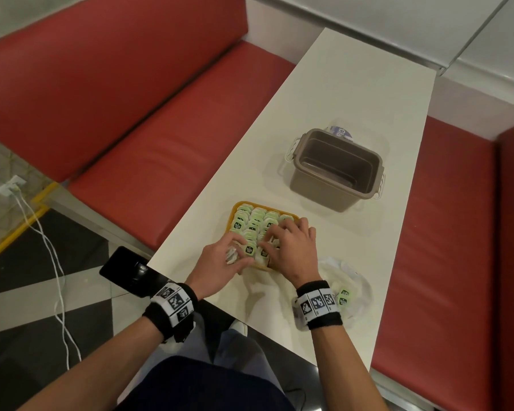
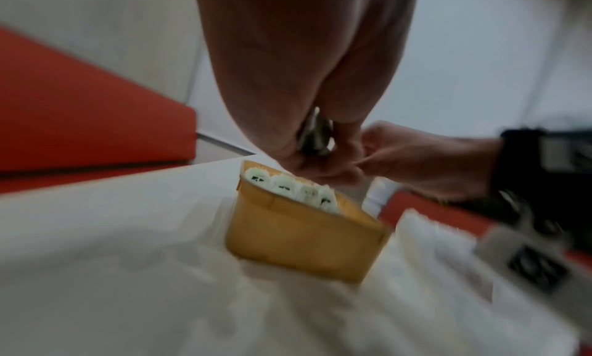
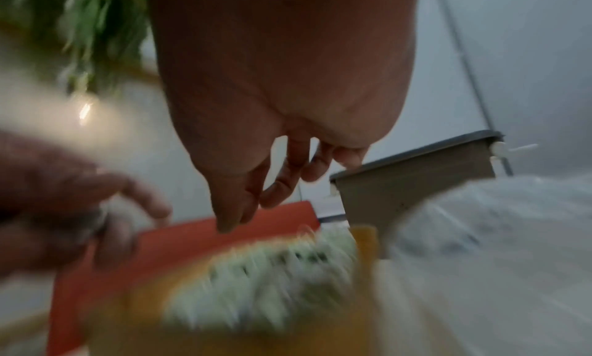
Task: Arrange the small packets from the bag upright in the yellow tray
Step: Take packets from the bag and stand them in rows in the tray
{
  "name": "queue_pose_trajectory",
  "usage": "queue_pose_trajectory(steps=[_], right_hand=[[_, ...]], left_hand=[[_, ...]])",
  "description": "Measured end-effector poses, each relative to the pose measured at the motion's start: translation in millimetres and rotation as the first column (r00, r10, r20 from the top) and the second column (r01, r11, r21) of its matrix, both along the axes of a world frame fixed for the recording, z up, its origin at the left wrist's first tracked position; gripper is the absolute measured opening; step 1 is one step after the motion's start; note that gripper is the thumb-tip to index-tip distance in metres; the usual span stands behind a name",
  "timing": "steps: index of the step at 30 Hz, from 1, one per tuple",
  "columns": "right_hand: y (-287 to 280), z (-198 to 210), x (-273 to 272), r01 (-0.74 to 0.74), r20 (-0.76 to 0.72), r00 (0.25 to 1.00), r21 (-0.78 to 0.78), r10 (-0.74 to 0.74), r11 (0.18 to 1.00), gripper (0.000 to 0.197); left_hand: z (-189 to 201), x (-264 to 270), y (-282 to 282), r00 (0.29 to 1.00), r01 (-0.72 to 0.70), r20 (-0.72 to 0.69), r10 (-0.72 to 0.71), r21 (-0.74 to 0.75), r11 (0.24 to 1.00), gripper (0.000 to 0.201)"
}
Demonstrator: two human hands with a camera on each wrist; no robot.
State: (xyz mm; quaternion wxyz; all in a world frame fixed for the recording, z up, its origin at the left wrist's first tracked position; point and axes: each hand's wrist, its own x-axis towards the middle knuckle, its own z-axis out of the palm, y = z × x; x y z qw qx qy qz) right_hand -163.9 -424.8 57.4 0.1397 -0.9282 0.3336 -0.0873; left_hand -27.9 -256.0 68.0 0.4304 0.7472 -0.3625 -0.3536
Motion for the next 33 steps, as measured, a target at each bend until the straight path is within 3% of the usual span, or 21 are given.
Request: queue_pose_trajectory(steps=[3, 6, 10, 13, 16, 20, 26, 30, 33], right_hand=[[9, 26, -1, -0.014, 0.264, 0.962, 0.306, -0.071, 0.952, 0.012], [28, 63, -4, -0.187, 0.376, 0.925, 0.580, -0.058, 0.793, 0.007], [44, 84, -6, -0.255, 0.295, 0.953, 0.649, 0.072, 0.717, 0.012], [46, 86, -5, -0.233, 0.267, 0.962, 0.673, 0.062, 0.702, 0.022], [44, 84, -5, -0.203, 0.245, 0.969, 0.702, 0.036, 0.683, 0.023], [39, 80, -6, -0.184, 0.305, 0.949, 0.747, -0.083, 0.639, 0.014], [44, 74, -9, -0.155, 0.394, 0.839, 0.834, -0.374, 0.530, 0.015], [51, 74, -9, -0.216, 0.461, 0.797, 0.821, -0.391, 0.529, 0.015], [52, 74, -8, -0.242, 0.469, 0.828, 0.793, -0.306, 0.559, 0.021]], left_hand=[[26, -4, 4, 0.921, -0.096, -0.382, 0.073, -0.040, 0.995, 0.051], [43, -5, 7, 0.833, -0.105, -0.550, 0.059, -0.052, 0.993, 0.060], [54, -7, 9, 0.852, -0.049, -0.524, -0.002, -0.083, 0.995, 0.069], [52, -7, 10, 0.904, 0.003, -0.426, -0.035, -0.076, 0.997, 0.081], [55, -7, 10, 0.907, 0.001, -0.421, -0.026, -0.059, 0.998, 0.083], [61, -7, 11, 0.858, -0.051, -0.513, 0.008, -0.072, 0.996, 0.062], [61, -1, 14, 0.853, -0.160, -0.517, 0.074, -0.124, 0.979, 0.025], [57, -1, 11, 0.861, -0.196, -0.499, 0.100, -0.144, 0.970, 0.022], [54, 1, 9, 0.874, -0.208, -0.475, 0.104, -0.172, 0.963, 0.021]])
